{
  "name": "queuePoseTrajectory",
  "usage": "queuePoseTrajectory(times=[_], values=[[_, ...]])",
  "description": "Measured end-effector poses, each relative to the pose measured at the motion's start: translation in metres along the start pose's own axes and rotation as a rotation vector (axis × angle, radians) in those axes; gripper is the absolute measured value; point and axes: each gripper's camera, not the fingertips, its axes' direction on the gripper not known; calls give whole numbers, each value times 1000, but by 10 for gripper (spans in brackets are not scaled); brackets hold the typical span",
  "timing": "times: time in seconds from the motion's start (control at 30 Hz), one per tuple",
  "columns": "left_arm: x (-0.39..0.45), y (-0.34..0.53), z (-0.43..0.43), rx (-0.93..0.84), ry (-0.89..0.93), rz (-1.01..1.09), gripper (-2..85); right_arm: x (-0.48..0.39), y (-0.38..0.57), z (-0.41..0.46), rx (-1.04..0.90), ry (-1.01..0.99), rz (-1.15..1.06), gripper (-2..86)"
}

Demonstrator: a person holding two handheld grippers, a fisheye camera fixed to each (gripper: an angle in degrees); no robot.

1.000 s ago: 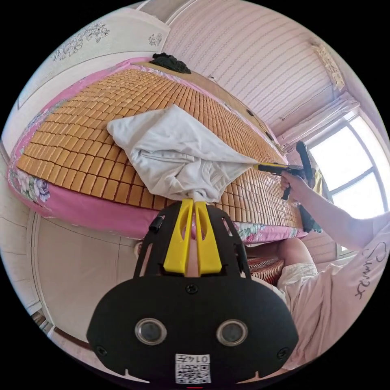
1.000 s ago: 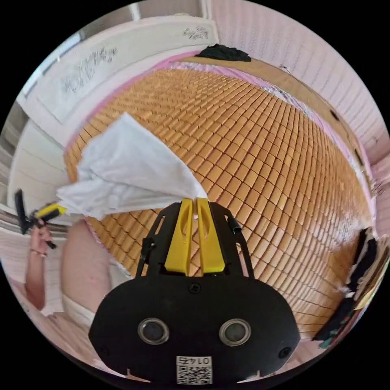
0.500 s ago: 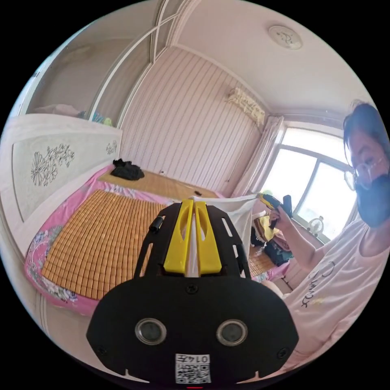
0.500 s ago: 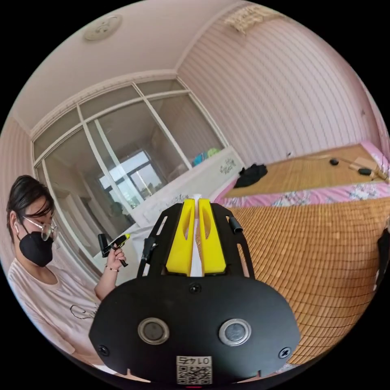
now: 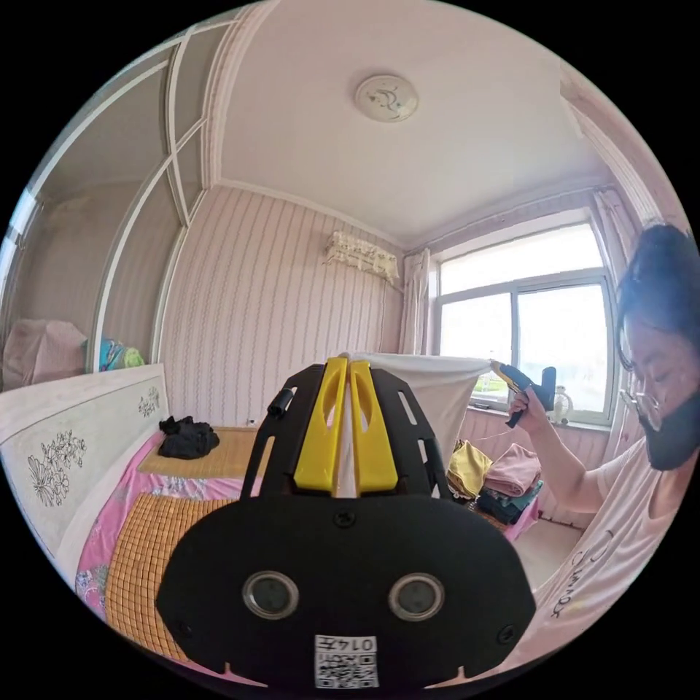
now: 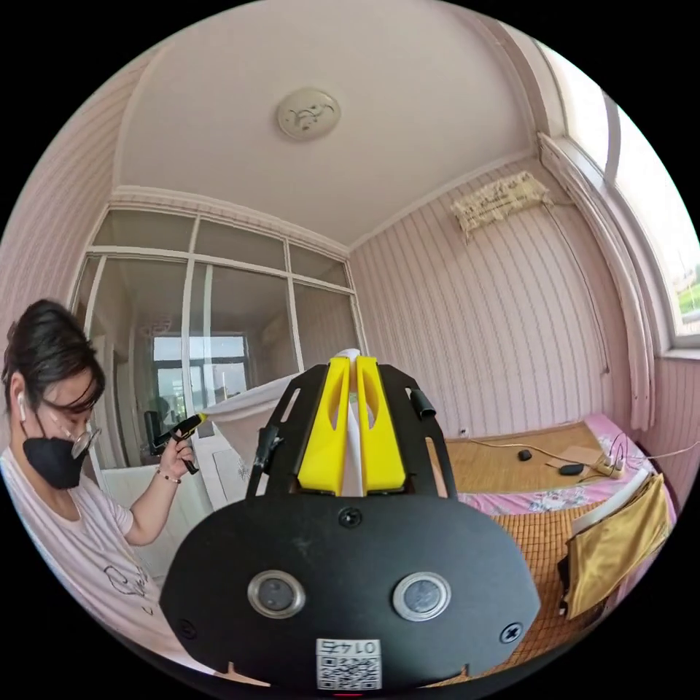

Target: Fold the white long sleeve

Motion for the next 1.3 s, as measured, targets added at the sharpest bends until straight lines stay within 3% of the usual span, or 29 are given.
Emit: queuePoseTrajectory(times=[0.23,0.4,0.47,0.53,0.63,0.7,0.77,0.83,1.0,1.13,1.3], values=[[60,16,-57,92,84,5,-10,-57,-17,-101,59,-60,-111,8],[81,-33,-76,227,110,103,-10,-84,-68,-101,126,-54,-228,7],[78,-49,-65,225,92,120,-10,-77,-78,-73,43,16,-246,7],[67,-59,-42,192,72,110,-10,-42,-77,-8,-181,138,-196,6],[34,-64,30,38,-4,24,-10,21,-46,88,-453,356,-121,5],[4,-53,106,-136,-123,-43,-10,60,-32,135,-558,389,-11,5],[-19,-42,156,-229,-161,-122,-10,81,-47,160,-540,385,95,5],[-39,-46,186,-264,-174,-204,-10,58,-103,170,-349,358,33,5],[-23,-118,172,14,-175,-112,-10,-22,-171,168,-73,269,-267,6],[-16,-107,167,23,-141,-24,-10,-24,-115,185,-166,302,-422,6],[-37,19,199,-282,-169,45,-10,40,51,199,-526,265,-290,6]])
